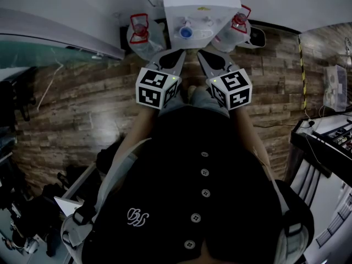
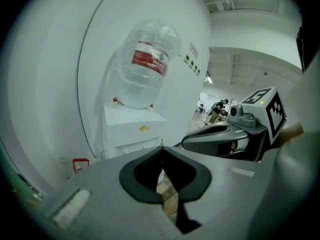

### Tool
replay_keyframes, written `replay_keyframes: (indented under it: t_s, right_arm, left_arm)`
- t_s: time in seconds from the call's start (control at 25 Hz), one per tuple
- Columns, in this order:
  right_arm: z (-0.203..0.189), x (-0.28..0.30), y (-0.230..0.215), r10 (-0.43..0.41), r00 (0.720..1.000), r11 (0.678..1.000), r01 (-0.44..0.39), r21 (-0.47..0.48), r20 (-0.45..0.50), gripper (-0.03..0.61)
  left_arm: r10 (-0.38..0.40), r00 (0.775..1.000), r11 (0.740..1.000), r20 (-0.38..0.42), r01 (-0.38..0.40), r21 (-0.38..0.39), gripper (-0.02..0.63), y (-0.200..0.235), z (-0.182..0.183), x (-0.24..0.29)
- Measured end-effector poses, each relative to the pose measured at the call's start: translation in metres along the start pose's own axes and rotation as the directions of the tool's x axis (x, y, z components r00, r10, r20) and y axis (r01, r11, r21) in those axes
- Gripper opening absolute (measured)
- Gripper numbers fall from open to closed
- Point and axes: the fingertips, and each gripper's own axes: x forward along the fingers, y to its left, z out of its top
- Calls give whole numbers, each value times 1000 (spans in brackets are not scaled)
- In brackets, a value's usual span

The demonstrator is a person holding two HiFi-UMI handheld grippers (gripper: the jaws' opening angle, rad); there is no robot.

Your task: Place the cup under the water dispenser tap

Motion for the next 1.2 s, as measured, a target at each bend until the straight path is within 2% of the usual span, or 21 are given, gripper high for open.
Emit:
replay_keyframes:
  t_s: [1.2]
  right_arm:
    - [-5,13,-2,41,999,999,-41,-1,-35,0]
  left_arm:
    - [-19,1000,1000,-24,19,-9,0,7,-2,13]
